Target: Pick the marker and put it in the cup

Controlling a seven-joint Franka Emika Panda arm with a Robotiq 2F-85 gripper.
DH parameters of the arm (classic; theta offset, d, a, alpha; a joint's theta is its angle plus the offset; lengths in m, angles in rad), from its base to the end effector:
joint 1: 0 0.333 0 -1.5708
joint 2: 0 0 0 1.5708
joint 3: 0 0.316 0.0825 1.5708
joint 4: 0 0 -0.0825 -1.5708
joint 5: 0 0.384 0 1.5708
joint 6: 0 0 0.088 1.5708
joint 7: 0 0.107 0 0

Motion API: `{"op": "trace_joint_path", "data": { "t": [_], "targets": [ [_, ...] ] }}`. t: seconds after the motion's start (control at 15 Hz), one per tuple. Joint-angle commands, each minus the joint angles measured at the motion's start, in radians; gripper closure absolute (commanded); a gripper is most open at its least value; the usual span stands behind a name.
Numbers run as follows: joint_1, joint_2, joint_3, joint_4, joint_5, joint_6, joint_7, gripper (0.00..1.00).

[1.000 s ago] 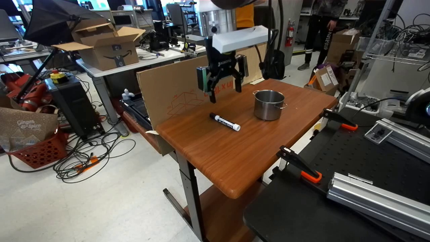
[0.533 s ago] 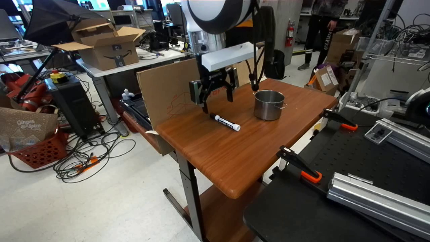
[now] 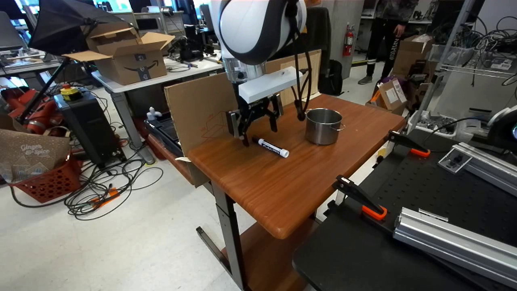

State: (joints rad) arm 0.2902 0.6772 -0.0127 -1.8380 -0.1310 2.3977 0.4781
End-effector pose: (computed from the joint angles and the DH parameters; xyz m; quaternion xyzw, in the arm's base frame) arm 0.6053 0.1717 0.1483 0.9961 -0.0481 -0.0378 0.0639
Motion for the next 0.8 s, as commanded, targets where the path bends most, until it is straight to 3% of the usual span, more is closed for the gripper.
{"op": "trace_joint_path", "data": {
  "t": [0.0, 0.6, 0.67, 0.73],
  "targets": [
    [0.026, 0.034, -0.03, 0.04, -0.017, 0.005, 0.016, 0.26],
    [0.029, 0.03, -0.036, 0.049, -0.012, 0.003, 0.013, 0.95],
    [0.031, 0.026, -0.038, 0.047, -0.014, 0.007, 0.015, 0.99],
    [0.033, 0.021, -0.04, 0.042, -0.017, 0.012, 0.019, 0.96]
  ]
}}
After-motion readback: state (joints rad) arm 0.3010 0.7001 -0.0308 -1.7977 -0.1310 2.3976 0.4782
